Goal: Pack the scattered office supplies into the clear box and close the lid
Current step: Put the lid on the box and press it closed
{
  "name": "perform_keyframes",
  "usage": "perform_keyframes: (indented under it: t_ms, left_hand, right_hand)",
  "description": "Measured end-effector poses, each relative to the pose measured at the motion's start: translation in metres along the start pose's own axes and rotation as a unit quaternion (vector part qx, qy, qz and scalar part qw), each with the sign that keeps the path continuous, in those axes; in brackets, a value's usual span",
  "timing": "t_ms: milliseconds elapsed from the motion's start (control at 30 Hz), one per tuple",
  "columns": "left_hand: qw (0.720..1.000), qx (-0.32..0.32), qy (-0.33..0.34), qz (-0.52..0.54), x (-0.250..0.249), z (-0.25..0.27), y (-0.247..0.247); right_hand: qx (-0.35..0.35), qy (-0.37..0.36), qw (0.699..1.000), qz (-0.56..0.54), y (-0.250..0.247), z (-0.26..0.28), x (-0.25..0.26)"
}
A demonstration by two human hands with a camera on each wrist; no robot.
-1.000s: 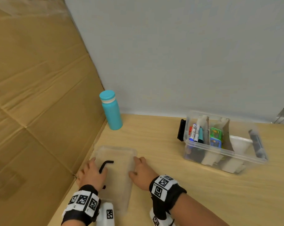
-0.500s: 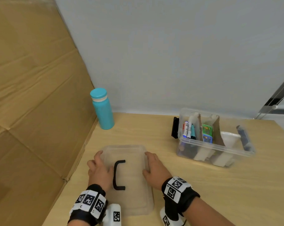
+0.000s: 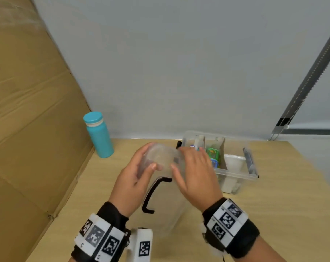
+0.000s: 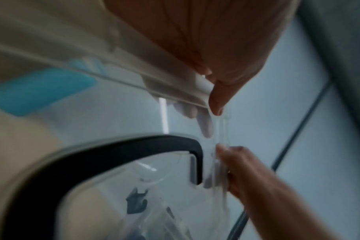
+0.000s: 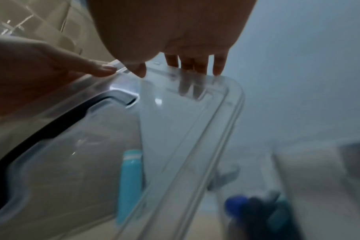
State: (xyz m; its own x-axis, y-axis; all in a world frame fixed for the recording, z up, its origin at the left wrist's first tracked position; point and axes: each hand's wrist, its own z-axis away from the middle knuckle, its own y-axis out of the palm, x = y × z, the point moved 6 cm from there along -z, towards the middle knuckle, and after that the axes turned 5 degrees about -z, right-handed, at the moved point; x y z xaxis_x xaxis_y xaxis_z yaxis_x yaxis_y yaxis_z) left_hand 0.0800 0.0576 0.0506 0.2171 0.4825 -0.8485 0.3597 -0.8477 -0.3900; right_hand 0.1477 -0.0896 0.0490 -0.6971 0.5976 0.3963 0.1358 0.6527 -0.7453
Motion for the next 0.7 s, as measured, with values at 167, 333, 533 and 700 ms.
perform_keyframes:
  t_ms: [167,333,533,700]
  left_hand:
    - [0.994,-0.042,0.047,-0.09,-0.028,-0.009,0.037]
    - [0.951,-0.154,-0.046,-0.264,-0.006,-0.014,0.049]
    - [0.983,-0.034,-0.072,-0.166,0.007,-0.063,0.103]
    - [0.958,0.063,-0.155,-0.234,0.048,-0.099,0.137]
  right_hand:
    - [-0.082,-0.002,0.997,0.014,-0.078,-0.01,-0.043]
    - [-0.212,0.145,0.951,-0.169,-0.122,0.005,-0.119]
    - [-0.161,0.313,0.894,-0.275,-0.092,0.014,-0.193]
    - [-0.036,0.396,0.906,-0.145,-0.069,0.008,-0.23]
